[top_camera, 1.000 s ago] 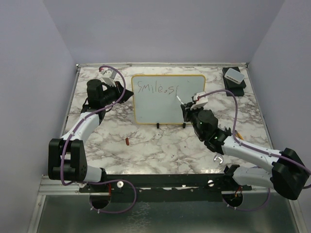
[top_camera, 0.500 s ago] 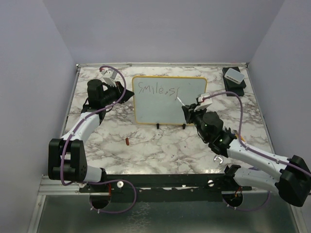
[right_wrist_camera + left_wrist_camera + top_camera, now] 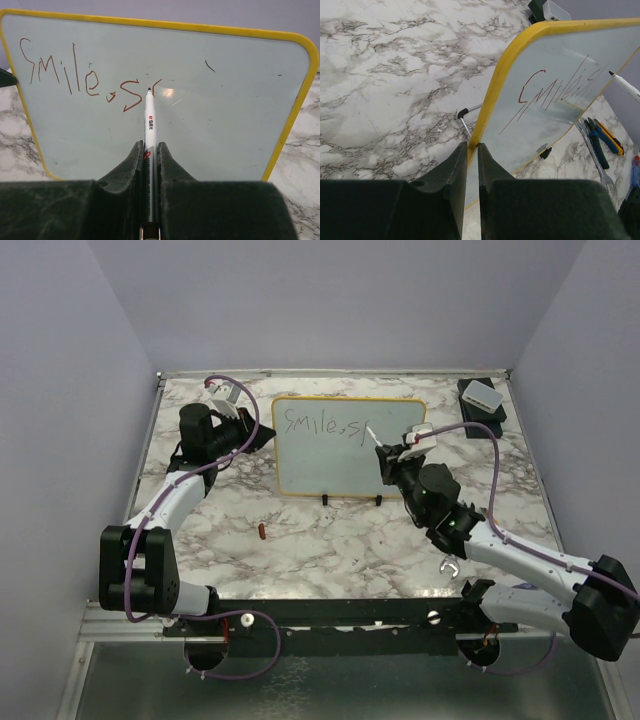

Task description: Write a sentence on the whiteboard

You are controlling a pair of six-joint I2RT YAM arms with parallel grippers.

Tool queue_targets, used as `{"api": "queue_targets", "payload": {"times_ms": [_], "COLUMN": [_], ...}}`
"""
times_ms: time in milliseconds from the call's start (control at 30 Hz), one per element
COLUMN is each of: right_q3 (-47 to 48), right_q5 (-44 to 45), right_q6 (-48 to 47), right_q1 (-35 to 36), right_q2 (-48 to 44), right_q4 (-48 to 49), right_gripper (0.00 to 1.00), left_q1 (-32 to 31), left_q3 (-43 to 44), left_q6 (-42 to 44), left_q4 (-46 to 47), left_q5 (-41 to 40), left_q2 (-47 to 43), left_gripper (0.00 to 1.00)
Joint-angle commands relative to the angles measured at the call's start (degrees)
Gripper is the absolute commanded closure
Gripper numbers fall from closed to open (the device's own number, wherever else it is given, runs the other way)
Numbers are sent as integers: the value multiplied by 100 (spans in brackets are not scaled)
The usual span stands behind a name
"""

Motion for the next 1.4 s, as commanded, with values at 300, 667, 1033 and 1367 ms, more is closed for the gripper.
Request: {"api": "queue_targets", "payload": {"times_ms": [300, 667, 1033, 1367], "right_q3": [327, 193, 11, -45], "right_q5": [506, 831, 779, 579], "right_q6": [-399, -398, -100, 8], "right_q1": [21, 21, 22, 21], "right_q2": [452, 250, 198, 237], "right_q4": [518, 369, 53, -62], "right_gripper": [99, 99, 99, 99], "left_q1": [-9, -13, -16, -23], "left_q3": [-56, -58, -59, -24], "left_q6": [13, -1, -33, -58], "left_q4": [103, 106, 125, 136], "left_q5": [111, 124, 130, 178], "left_q2": [-94, -89, -78, 22], "left_gripper": [85, 85, 78, 57]}}
